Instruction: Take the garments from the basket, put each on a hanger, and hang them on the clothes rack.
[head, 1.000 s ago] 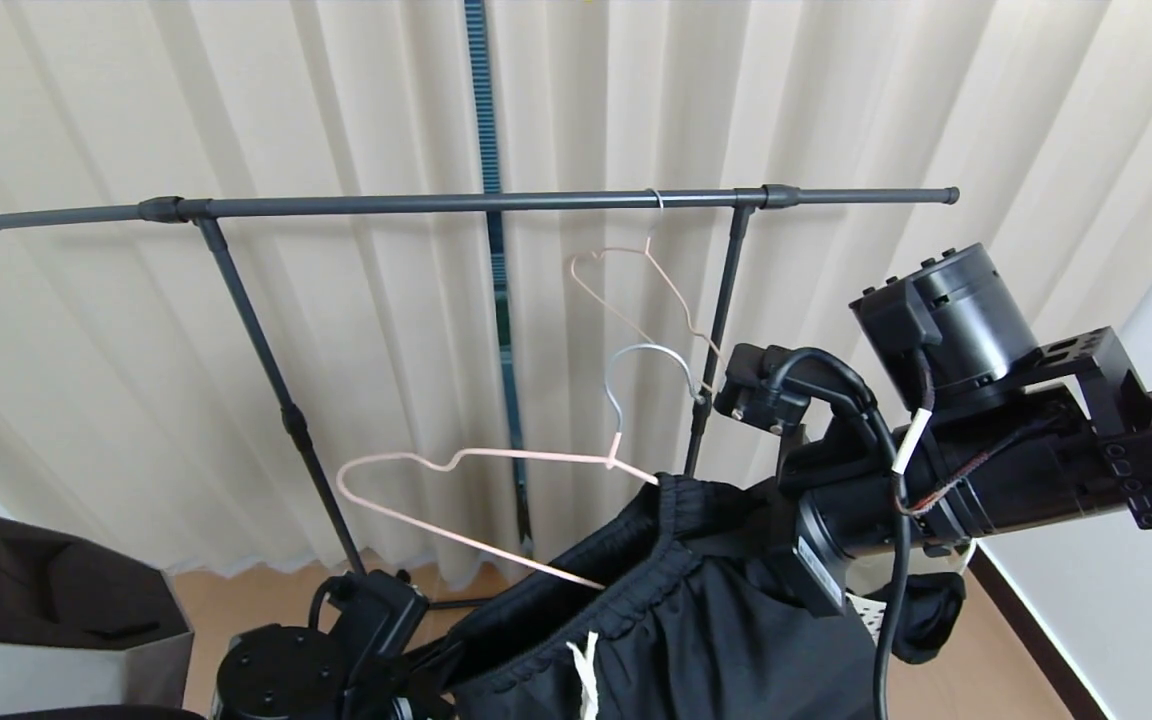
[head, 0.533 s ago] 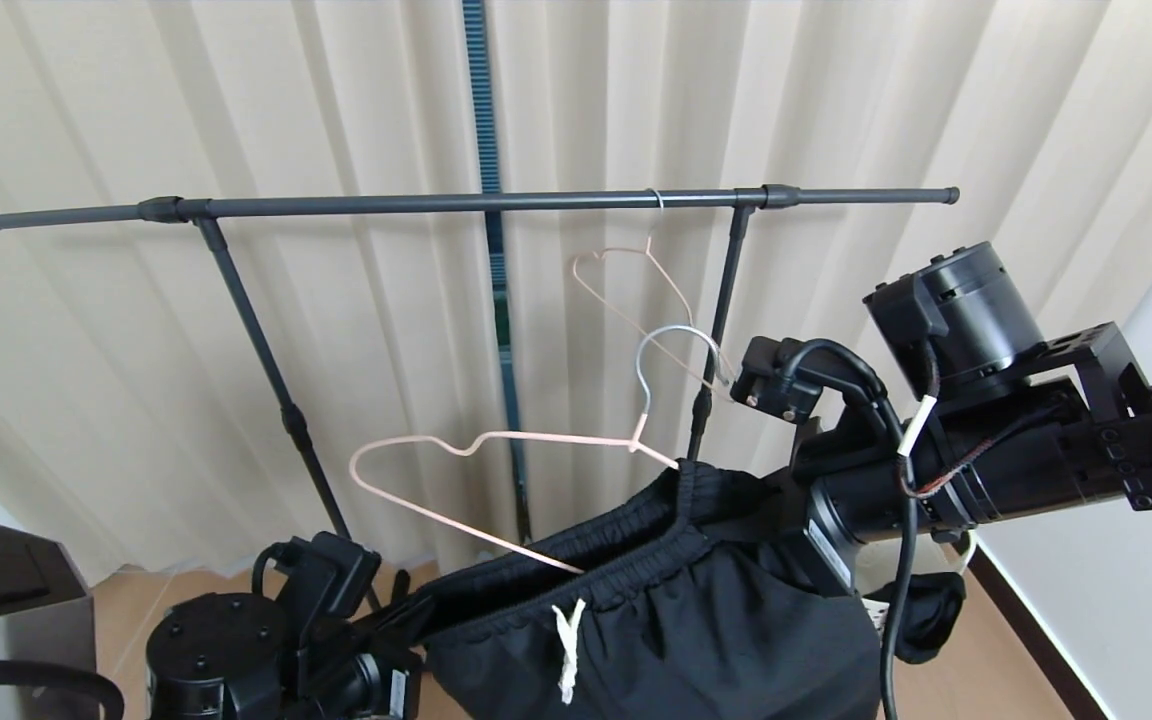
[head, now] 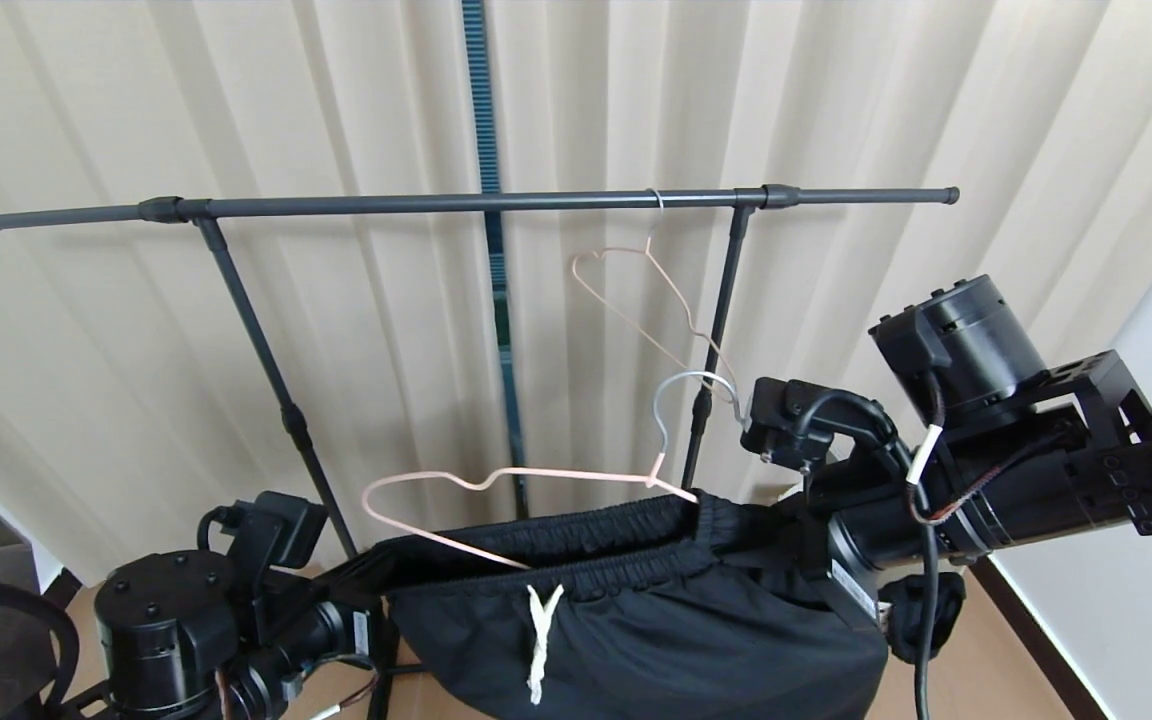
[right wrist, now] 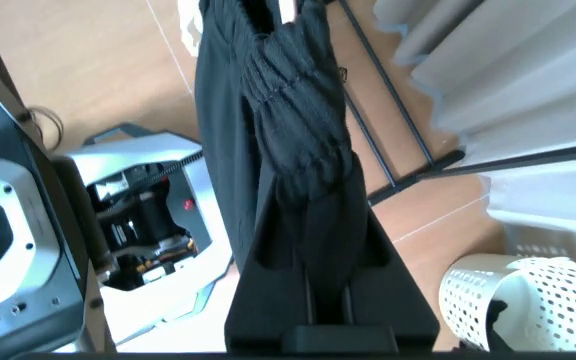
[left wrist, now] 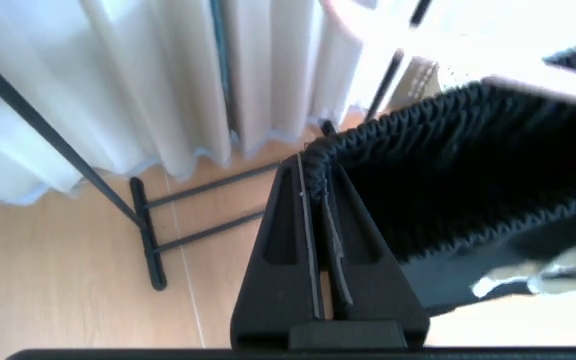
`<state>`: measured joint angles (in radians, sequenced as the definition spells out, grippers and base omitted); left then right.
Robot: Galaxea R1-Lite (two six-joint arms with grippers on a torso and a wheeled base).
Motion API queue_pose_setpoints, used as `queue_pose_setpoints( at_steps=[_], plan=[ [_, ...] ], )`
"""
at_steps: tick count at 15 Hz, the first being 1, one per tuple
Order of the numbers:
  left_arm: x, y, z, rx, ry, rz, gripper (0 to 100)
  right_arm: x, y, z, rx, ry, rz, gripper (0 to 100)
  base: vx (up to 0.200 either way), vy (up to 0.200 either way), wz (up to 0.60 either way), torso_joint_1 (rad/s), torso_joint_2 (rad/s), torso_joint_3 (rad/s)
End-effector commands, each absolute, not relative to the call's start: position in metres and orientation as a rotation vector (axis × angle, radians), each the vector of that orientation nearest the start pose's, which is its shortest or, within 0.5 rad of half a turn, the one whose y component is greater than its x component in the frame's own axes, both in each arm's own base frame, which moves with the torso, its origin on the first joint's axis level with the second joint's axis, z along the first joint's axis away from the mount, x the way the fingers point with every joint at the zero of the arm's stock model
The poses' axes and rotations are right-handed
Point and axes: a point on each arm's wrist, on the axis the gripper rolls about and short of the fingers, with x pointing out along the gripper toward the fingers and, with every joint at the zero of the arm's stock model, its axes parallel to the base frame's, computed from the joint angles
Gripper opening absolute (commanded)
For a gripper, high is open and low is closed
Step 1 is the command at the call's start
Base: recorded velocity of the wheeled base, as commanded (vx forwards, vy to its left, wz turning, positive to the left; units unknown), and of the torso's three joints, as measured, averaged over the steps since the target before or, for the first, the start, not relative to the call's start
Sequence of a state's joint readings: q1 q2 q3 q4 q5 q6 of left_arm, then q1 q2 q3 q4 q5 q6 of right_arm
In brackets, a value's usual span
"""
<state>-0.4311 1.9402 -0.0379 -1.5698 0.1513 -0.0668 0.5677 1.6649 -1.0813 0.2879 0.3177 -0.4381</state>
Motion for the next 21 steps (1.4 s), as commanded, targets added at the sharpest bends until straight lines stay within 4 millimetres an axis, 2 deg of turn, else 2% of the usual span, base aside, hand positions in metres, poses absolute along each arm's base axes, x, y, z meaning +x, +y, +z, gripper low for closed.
queue_pose_setpoints(
  at_steps=[1,9,15,17,19,20,21],
  plan=[
    [0.206,-0.083,0.062,0.012,0.300,-0.241,0,0.232,0.156,0.185,-0.502,0.707,1.015,0,0.000,0.000,0.00,0.000,0.00,0.000],
    [0.218,-0.071,0.068,-0.009,0.257,-0.179,0,0.232,0.155,0.171,-0.601,0.759,0.922,0,0.000,0.000,0.00,0.000,0.00,0.000],
    [0.224,-0.078,0.073,0.013,0.216,-0.202,0,0.235,0.167,0.157,-0.701,0.801,0.833,0,0.000,0.000,0.00,0.000,0.00,0.000],
    [0.235,-0.084,0.092,0.037,0.154,-0.211,0,0.239,0.172,0.149,-0.733,0.821,0.792,0,0.000,0.000,0.00,0.000,0.00,0.000],
    [0.242,-0.088,0.119,0.063,0.194,-0.215,0,0.243,0.174,0.150,-0.723,0.777,0.775,0,0.000,0.000,0.00,0.000,0.00,0.000],
    [0.242,-0.091,0.126,0.069,0.211,-0.224,0,0.243,0.174,0.150,-0.720,0.773,0.774,0,0.000,0.000,0.00,0.000,0.00,0.000],
    [0.240,-0.099,0.148,0.089,0.274,-0.254,0,0.243,0.174,0.151,-0.719,0.767,0.773,0,0.000,0.000,0.00,0.000,0.00,0.000]
  ],
)
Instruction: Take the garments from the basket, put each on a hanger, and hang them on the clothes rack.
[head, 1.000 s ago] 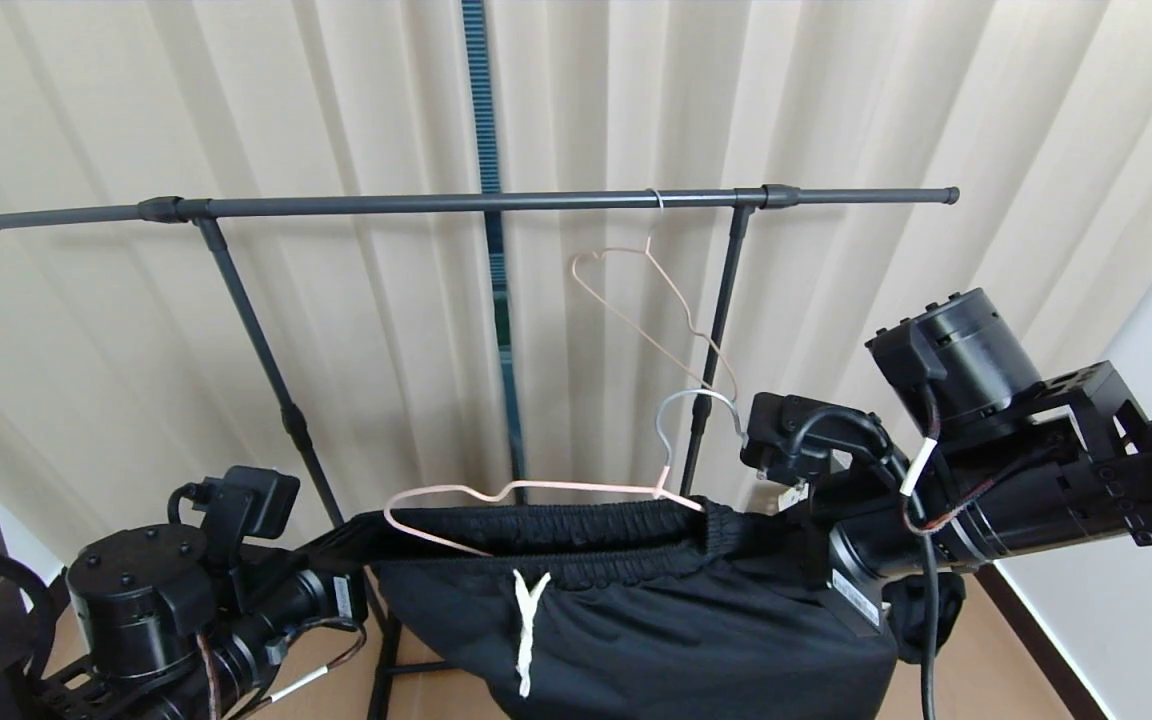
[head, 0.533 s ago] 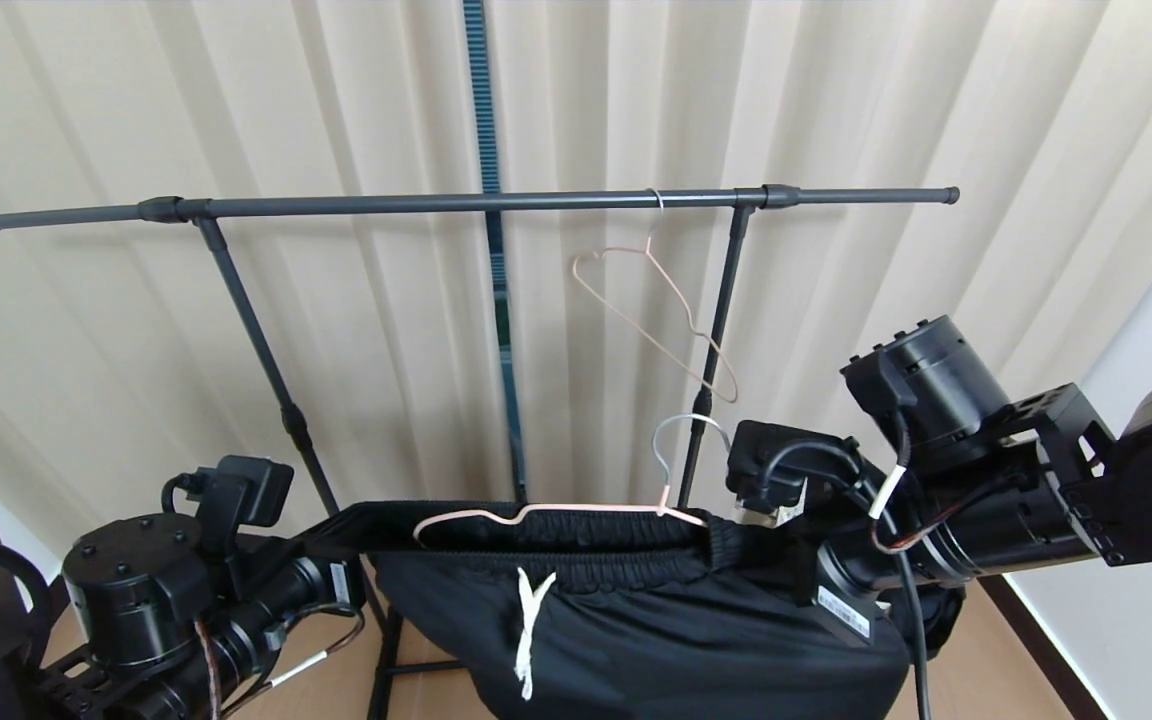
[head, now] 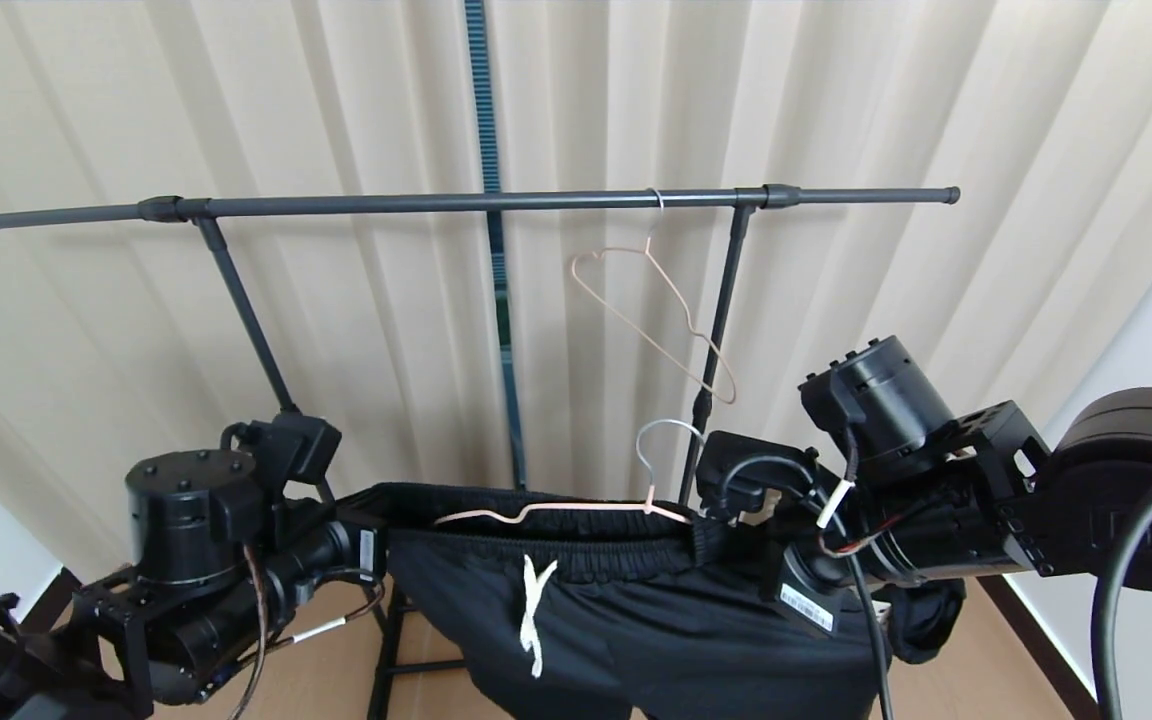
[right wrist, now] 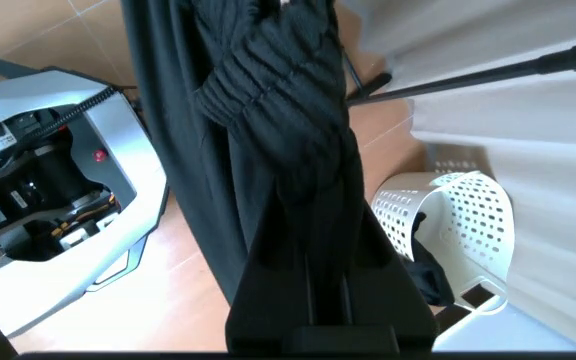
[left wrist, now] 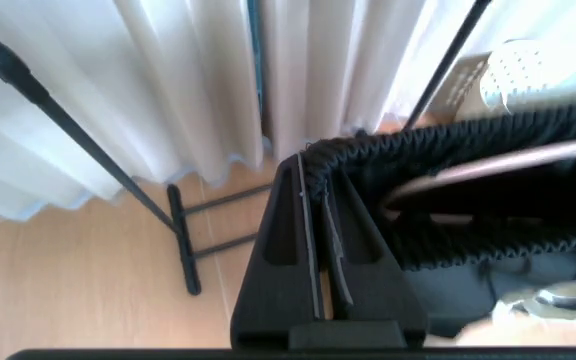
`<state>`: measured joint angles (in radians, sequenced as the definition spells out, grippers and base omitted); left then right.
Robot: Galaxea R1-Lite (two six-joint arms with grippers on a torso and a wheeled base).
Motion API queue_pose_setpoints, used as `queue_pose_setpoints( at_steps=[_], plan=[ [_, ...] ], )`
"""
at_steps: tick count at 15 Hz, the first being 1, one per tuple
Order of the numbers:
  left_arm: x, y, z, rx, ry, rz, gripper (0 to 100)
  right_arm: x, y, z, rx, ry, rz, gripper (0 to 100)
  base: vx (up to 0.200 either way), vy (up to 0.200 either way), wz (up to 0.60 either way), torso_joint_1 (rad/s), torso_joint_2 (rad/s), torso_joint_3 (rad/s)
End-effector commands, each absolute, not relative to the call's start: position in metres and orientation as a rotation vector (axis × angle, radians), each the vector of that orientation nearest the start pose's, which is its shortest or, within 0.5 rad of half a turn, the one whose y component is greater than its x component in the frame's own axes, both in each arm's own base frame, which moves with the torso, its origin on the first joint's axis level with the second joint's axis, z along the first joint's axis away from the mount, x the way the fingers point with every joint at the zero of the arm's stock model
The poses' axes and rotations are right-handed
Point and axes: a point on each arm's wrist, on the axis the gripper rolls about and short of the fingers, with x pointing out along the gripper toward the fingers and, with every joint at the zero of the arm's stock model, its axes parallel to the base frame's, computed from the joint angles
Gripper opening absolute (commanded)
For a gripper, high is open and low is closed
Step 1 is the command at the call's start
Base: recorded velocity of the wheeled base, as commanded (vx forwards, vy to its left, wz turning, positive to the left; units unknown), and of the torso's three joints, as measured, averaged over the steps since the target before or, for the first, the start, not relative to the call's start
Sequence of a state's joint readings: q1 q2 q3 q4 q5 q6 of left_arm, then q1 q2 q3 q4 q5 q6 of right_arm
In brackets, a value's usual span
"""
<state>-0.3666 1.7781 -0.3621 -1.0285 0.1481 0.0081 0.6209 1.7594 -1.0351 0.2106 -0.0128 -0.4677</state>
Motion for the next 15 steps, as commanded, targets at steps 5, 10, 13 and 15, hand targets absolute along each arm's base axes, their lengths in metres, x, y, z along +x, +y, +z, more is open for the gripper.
queue_pose_setpoints(
  at_steps=[5,10,13,15],
  plan=[
    [0.240,-0.130,0.177,0.174,0.440,-0.306,0,0.247,0.172,0.153,-0.719,0.744,0.736,0,0.000,0.000,0.00,0.000,0.00,0.000],
    [0.232,-0.150,0.207,0.195,0.568,-0.364,0,0.248,0.172,0.154,-0.716,0.744,0.713,0,0.000,0.000,0.00,0.000,0.00,0.000],
    [0.222,-0.162,0.225,0.172,0.655,-0.388,0,0.254,0.176,0.149,-0.691,0.724,0.663,0,0.000,0.000,0.00,0.000,0.00,0.000],
    [0.219,-0.169,0.227,0.162,0.671,-0.402,0,0.256,0.177,0.147,-0.685,0.715,0.660,0,0.000,0.000,0.00,0.000,0.00,0.000]
  ],
)
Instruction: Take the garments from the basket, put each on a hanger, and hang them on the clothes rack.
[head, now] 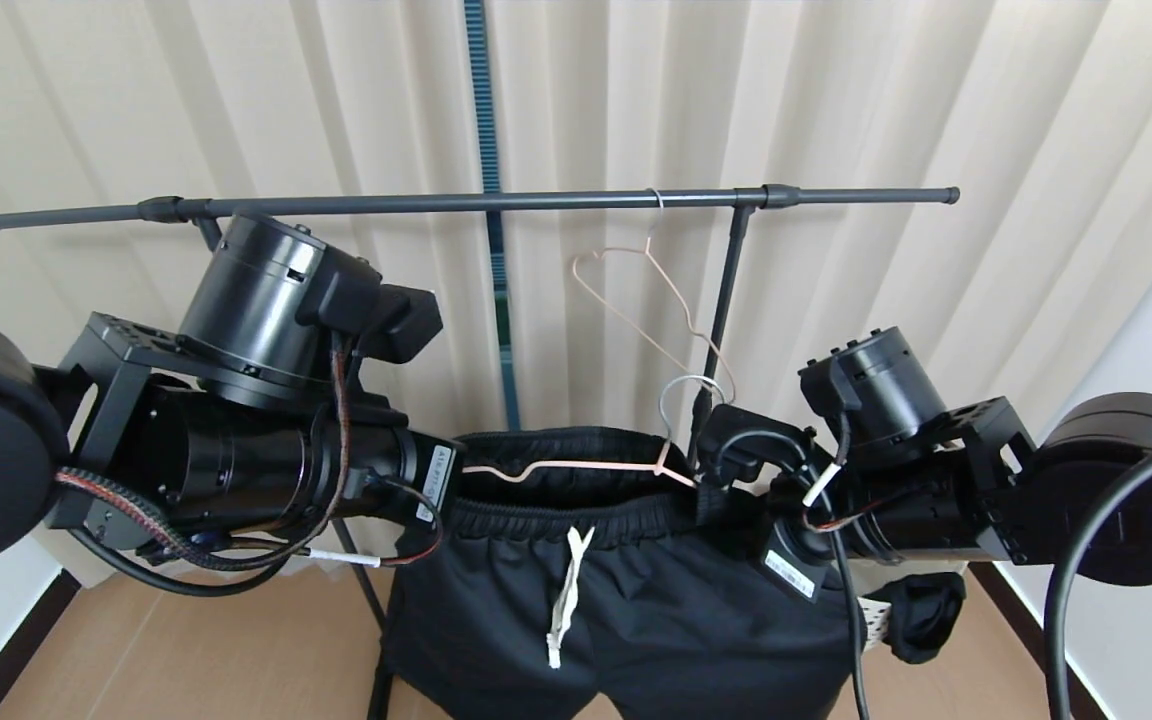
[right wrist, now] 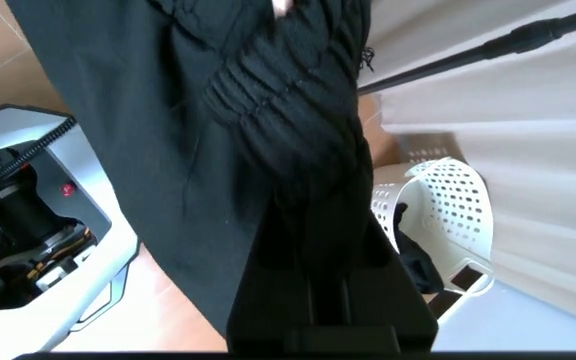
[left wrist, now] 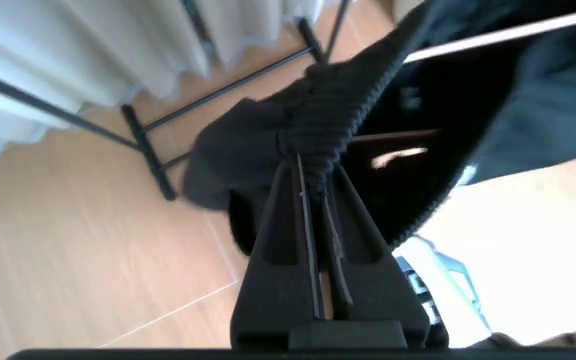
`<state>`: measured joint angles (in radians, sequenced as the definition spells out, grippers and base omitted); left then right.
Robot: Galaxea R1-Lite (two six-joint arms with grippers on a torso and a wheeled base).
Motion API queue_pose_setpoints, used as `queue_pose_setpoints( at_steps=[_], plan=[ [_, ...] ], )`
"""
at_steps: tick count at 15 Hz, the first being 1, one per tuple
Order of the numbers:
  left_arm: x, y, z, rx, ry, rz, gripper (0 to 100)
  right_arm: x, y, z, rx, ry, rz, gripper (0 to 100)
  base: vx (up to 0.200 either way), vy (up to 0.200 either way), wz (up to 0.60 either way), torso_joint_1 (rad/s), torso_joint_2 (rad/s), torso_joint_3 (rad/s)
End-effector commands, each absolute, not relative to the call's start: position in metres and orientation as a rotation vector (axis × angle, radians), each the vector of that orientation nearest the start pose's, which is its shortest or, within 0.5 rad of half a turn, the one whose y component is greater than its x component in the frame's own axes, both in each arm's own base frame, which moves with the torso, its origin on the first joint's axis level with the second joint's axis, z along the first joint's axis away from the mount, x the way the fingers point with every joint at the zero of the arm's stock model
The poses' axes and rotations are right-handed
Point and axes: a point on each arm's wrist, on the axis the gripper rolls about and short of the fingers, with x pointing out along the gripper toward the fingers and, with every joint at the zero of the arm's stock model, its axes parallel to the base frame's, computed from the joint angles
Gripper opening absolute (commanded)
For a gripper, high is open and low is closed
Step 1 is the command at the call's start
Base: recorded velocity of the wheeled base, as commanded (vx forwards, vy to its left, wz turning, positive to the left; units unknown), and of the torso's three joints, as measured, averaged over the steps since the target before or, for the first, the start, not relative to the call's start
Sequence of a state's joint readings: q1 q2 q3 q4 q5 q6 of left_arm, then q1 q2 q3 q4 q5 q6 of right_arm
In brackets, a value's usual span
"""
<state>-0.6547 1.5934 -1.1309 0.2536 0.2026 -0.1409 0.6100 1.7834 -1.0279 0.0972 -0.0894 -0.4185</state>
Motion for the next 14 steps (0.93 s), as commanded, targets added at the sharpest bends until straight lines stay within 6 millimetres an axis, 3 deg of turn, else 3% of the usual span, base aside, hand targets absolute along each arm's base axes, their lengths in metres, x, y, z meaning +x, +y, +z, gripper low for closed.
queue_pose_setpoints(
  at_steps=[1,5,14],
  plan=[
    [0.218,-0.170,0.228,0.162,0.668,-0.408,0,0.255,0.176,0.145,-0.688,0.721,0.659,0,0.000,0.000,0.00,0.000,0.00,0.000],
    [0.219,-0.172,0.235,0.148,0.644,-0.415,0,0.255,0.177,0.143,-0.688,0.724,0.664,0,0.000,0.000,0.00,0.000,0.00,0.000],
    [0.205,-0.191,0.212,0.186,0.714,-0.449,0,0.255,0.182,0.141,-0.531,0.513,0.777,0,0.000,0.000,0.00,0.000,0.00,0.000]
  ],
)
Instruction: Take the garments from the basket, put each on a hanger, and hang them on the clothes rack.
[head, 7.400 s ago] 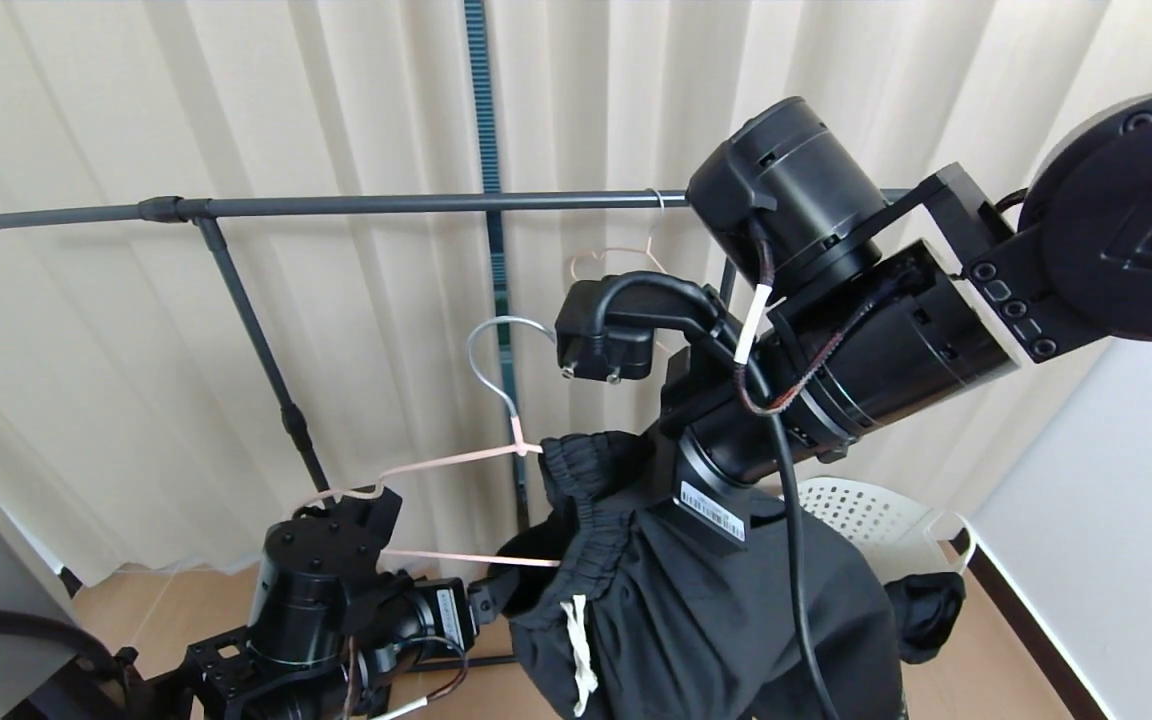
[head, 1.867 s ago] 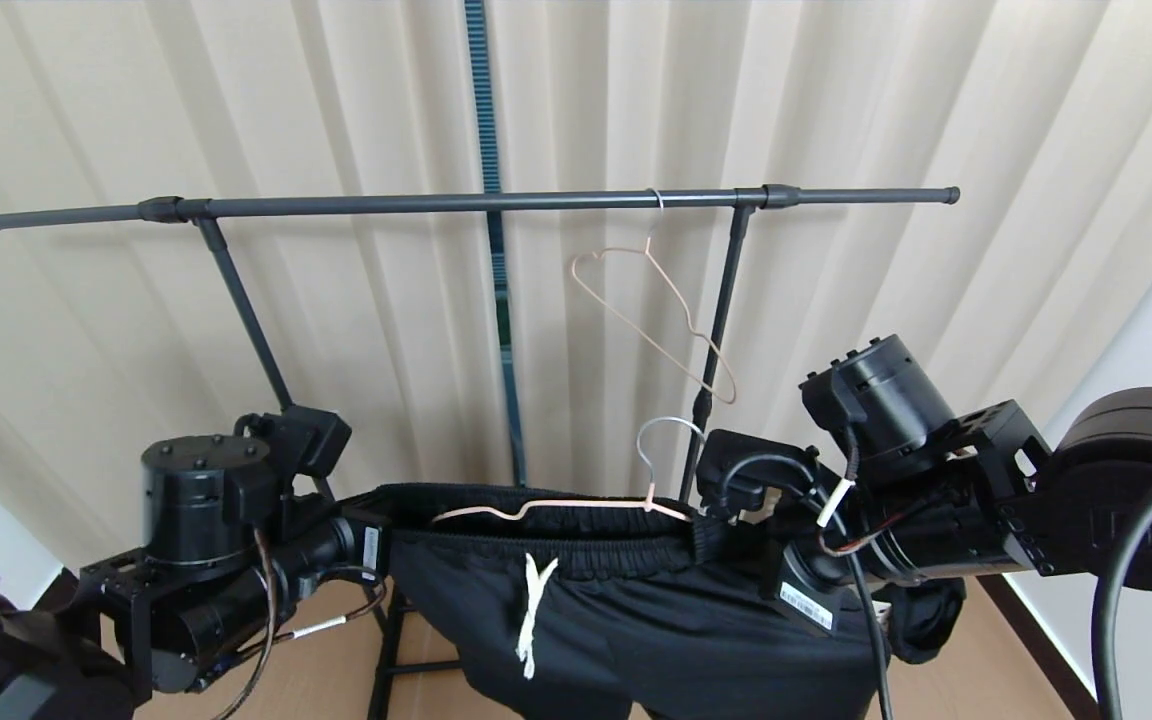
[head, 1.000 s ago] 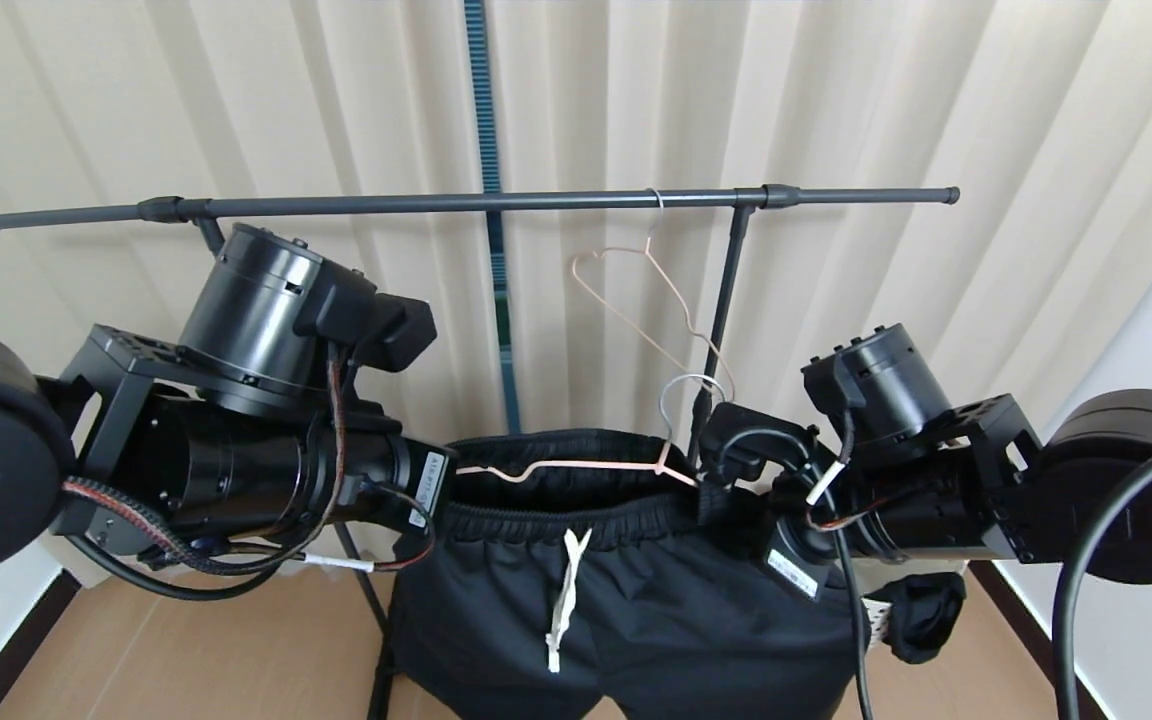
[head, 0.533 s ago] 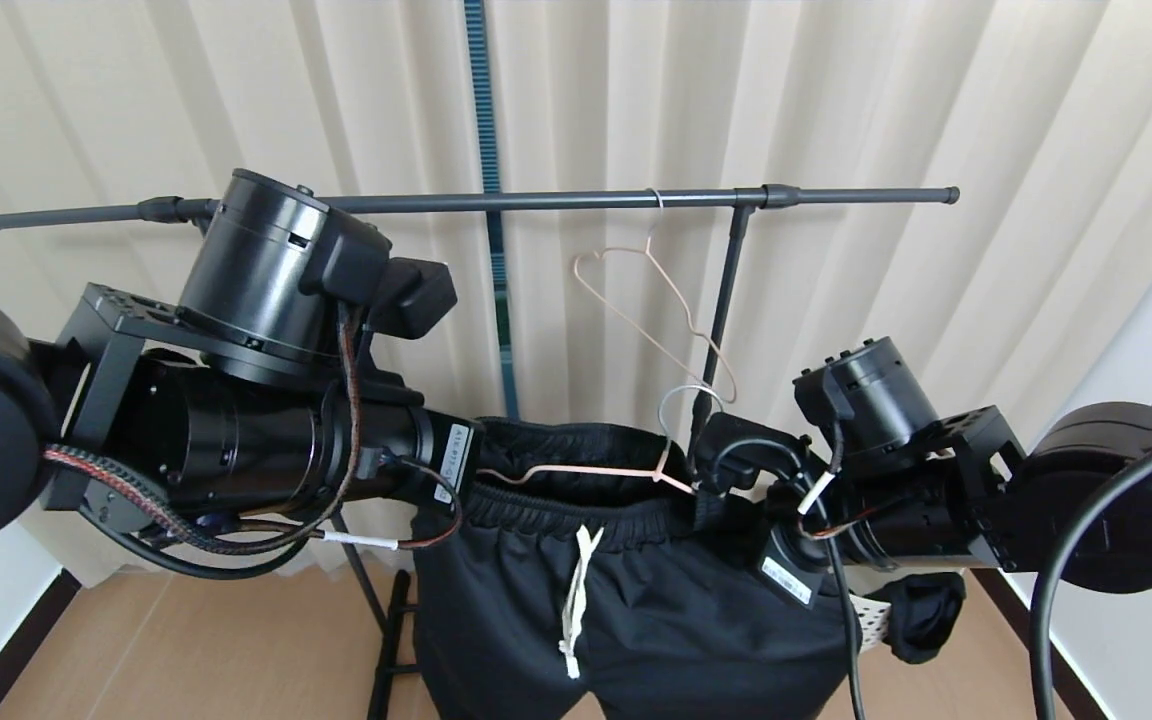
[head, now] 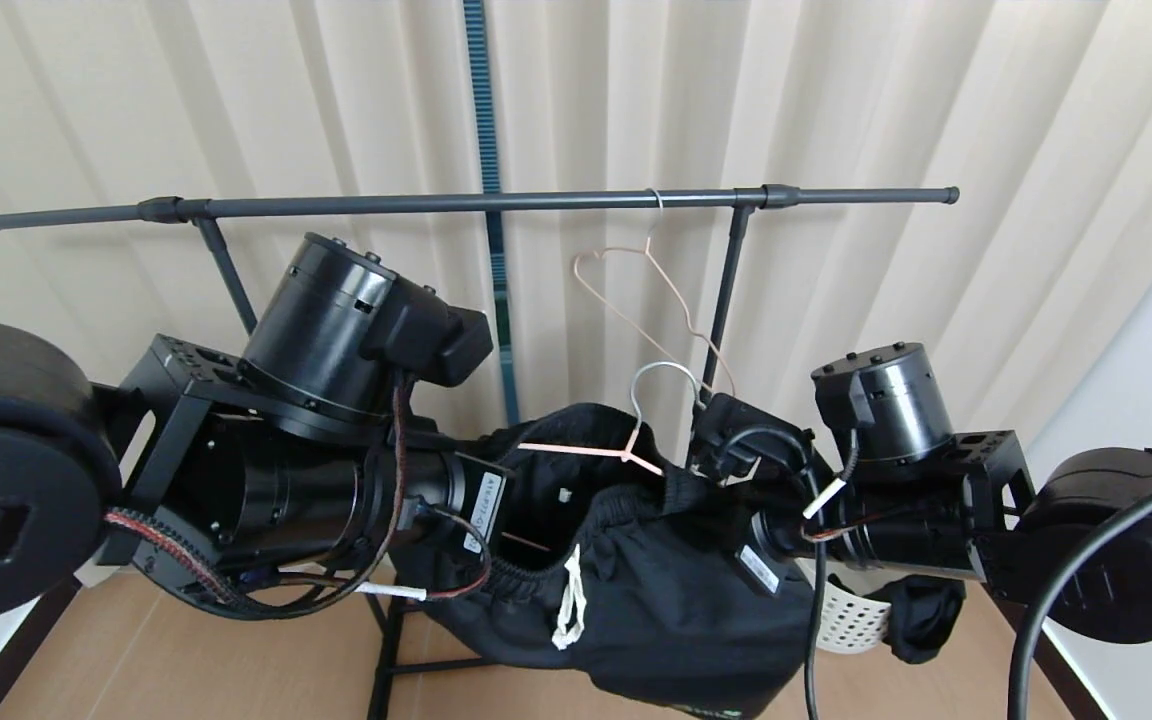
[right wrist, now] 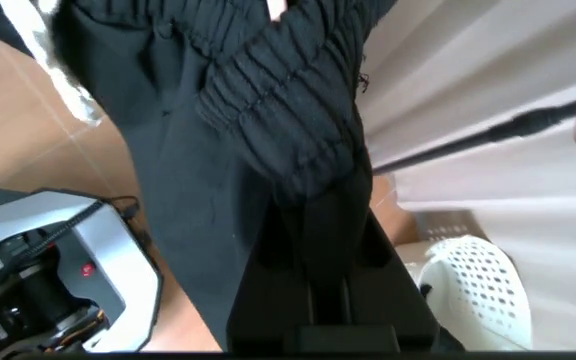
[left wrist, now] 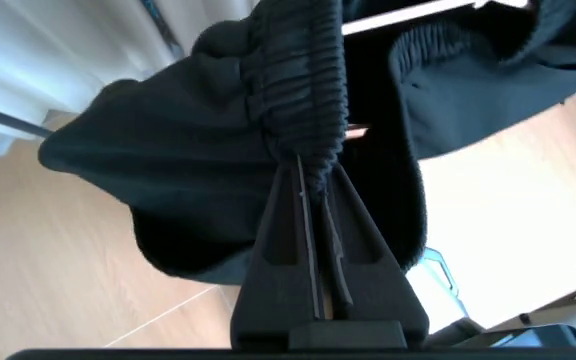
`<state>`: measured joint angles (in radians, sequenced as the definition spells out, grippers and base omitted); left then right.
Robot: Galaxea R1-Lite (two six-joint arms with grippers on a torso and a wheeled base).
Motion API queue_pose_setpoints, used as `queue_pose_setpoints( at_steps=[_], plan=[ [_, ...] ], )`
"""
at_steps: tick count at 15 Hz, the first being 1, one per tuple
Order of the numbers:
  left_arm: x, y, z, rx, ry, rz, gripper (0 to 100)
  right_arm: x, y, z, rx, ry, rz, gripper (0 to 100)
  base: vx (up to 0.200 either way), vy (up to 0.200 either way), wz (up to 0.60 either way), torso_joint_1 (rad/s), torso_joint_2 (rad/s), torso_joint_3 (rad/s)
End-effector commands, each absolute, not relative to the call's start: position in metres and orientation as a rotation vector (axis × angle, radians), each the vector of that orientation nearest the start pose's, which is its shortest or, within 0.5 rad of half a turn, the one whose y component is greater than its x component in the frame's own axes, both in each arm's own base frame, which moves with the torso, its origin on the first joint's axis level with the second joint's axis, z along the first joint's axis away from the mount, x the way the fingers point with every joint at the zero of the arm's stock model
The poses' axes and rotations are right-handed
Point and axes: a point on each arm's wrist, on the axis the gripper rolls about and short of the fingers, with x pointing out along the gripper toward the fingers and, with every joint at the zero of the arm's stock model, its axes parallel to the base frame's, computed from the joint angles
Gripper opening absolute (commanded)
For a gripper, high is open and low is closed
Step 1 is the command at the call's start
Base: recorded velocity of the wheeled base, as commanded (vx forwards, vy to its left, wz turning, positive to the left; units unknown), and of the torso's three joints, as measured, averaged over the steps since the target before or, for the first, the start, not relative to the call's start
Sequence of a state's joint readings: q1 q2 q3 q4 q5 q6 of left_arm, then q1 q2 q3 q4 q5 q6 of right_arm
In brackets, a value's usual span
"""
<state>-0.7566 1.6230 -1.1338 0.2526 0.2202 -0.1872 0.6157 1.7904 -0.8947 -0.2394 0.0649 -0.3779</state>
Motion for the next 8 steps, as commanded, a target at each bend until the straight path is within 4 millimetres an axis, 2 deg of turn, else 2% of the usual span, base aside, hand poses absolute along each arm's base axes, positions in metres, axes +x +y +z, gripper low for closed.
queue_pose_setpoints(
  at_steps=[1,3,8],
  plan=[
    [0.203,-0.191,0.210,0.193,0.719,-0.456,0,0.255,0.182,0.141,-0.529,0.514,0.778,0,0.000,0.000,0.00,0.000,0.00,0.000],
    [0.190,-0.196,0.201,0.247,0.737,-0.506,0,0.256,0.183,0.143,-0.493,0.492,0.782,0,0.000,0.000,0.00,0.000,0.00,0.000],
    [0.194,-0.201,0.200,0.240,0.703,-0.513,0,0.250,0.181,0.149,-0.432,0.430,0.856,0,0.000,0.000,0.00,0.000,0.00,0.000]
  ],
)
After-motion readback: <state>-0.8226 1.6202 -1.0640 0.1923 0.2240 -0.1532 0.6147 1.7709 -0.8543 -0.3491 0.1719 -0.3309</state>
